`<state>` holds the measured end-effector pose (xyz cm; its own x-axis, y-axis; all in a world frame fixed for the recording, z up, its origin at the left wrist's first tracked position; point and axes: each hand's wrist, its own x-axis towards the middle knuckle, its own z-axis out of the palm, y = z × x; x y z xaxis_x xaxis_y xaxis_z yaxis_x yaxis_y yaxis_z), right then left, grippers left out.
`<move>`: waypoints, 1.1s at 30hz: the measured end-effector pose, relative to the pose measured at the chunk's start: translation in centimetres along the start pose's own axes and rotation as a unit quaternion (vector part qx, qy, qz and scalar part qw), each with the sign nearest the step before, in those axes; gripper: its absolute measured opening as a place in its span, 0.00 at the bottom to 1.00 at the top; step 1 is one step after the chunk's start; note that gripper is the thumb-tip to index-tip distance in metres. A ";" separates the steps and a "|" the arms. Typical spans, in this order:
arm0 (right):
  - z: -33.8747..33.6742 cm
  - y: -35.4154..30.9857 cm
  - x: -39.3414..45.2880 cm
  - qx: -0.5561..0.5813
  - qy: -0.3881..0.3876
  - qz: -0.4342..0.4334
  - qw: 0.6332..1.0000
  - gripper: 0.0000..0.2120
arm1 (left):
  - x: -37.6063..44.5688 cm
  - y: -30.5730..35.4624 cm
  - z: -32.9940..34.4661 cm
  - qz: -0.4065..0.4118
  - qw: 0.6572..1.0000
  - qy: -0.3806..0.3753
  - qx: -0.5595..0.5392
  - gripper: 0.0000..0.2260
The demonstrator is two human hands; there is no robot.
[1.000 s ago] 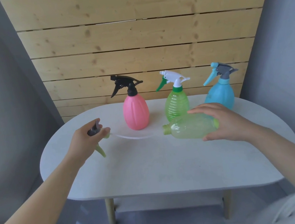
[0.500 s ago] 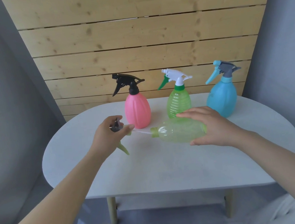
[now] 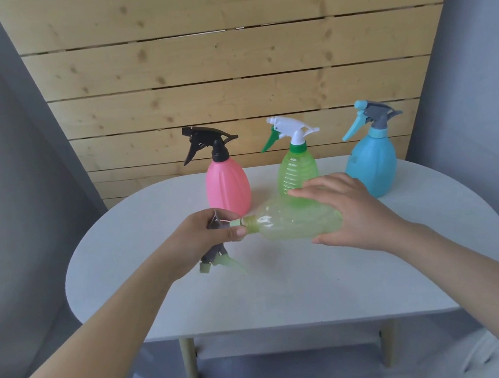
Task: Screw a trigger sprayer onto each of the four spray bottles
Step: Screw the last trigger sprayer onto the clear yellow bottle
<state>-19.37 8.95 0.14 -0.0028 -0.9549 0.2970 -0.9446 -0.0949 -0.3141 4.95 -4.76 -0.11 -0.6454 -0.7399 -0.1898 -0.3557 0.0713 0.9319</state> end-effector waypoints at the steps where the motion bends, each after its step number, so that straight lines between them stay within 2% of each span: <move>1: 0.1 0.0 -0.1 -0.001 0.000 -0.005 1.000 0.39 | -0.1 0.1 0.0 0.003 1.000 -0.005 0.005 0.17; 6: 0.1 -0.1 -0.2 0.037 -0.050 0.007 0.998 0.40 | -0.5 0.8 -0.1 0.036 0.998 -0.017 0.055 0.15; 11: -0.2 0.4 -0.4 0.185 -0.119 0.076 0.973 0.39 | -0.5 0.9 0.9 0.050 0.993 -0.041 0.095 0.11; 14: -1.1 1.0 -0.4 0.302 -0.158 0.126 0.932 0.33 | -0.5 0.8 1.1 0.040 0.995 -0.056 0.076 0.13; 18: -1.1 1.6 -0.3 0.421 -0.125 0.200 0.876 0.24 | -0.3 0.8 1.2 0.037 0.997 -0.049 0.047 0.11; 21: -0.3 1.7 0.1 0.479 -0.119 0.243 0.835 0.30 | 0.1 0.6 1.2 0.027 0.999 -0.032 0.035 0.10; 24: 0.0 2.2 0.5 0.576 -0.101 0.280 0.761 0.29 | 0.3 0.4 0.7 0.012 1.000 -0.027 0.004 0.13; 26: -0.4 2.7 0.5 0.634 -0.118 0.261 0.718 0.29 | 0.3 0.4 0.2 0.008 0.999 -0.027 -0.020 0.20; 28: -0.7 3.3 0.4 0.639 -0.133 0.229 0.722 0.29 | 0.3 0.3 -0.3 0.004 0.999 -0.027 -0.029 0.23; 30: -0.9 3.6 0.4 0.596 -0.143 0.241 0.752 0.26 | 0.1 0.4 -0.6 0.003 1.000 -0.026 -0.013 0.23; 33: -0.6 3.4 0.5 0.489 -0.180 0.313 0.794 0.38 | -0.1 0.4 -0.1 0.016 0.999 -0.030 0.001 0.22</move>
<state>-22.80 8.28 -0.25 -0.1114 -0.9032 -0.4145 -0.0879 0.4244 -0.9012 4.94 -4.69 0.30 -0.6957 -0.6958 -0.1787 -0.3358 0.0951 0.9371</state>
